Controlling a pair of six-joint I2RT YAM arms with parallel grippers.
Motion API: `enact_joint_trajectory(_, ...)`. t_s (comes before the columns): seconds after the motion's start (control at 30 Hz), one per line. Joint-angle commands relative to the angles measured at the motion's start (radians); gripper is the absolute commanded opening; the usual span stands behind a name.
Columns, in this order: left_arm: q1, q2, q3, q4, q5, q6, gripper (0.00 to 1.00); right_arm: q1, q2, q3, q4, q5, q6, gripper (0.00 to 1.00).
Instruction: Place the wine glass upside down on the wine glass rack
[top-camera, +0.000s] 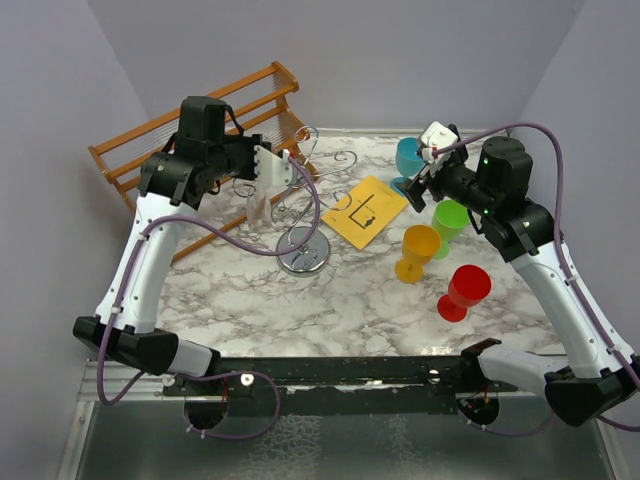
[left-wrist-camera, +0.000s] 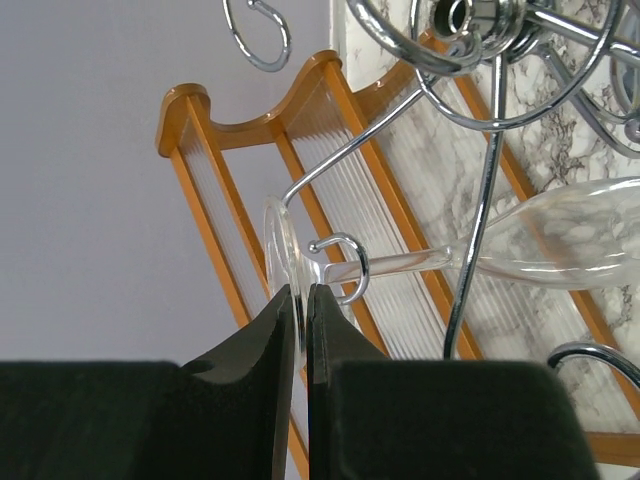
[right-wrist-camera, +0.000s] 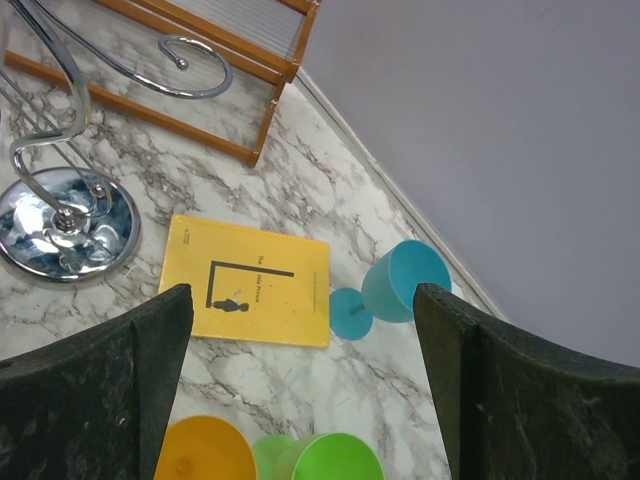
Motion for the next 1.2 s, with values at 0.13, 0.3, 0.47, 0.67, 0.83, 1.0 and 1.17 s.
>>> enact_joint_trajectory(0.13, -0.004, -0.049, 0.000, -0.042, 0.051, 0.001, 0.10, -0.004, -0.024, -0.020, -0.001, 0.033, -0.020, 0.91)
enact_joint_trajectory(0.3, -0.004, -0.060, -0.015, -0.051, 0.053, -0.002, 0.14, -0.005, -0.030, -0.052, -0.005, 0.067, -0.026, 0.91)
enact_joint_trajectory(0.47, -0.004, -0.068, -0.037, -0.060, 0.061, -0.008, 0.19, -0.006, -0.036, -0.101, -0.033, 0.107, -0.031, 0.91)
enact_joint_trajectory(0.67, -0.004, -0.071, -0.047, -0.065, 0.064, -0.005, 0.23, -0.005, -0.058, -0.178, -0.049, 0.151, -0.030, 0.90)
enact_joint_trajectory(0.83, -0.004, -0.075, -0.040, -0.077, 0.078, -0.007, 0.29, -0.005, -0.058, -0.237, -0.064, 0.190, -0.028, 0.88)
enact_joint_trajectory(1.0, -0.005, -0.080, -0.033, -0.088, 0.084, -0.013, 0.33, -0.005, -0.047, -0.264, -0.093, 0.202, -0.022, 0.86)
enact_joint_trajectory(1.17, -0.004, -0.086, -0.015, -0.110, 0.085, -0.016, 0.37, -0.018, -0.041, -0.271, -0.102, 0.206, -0.014, 0.83)
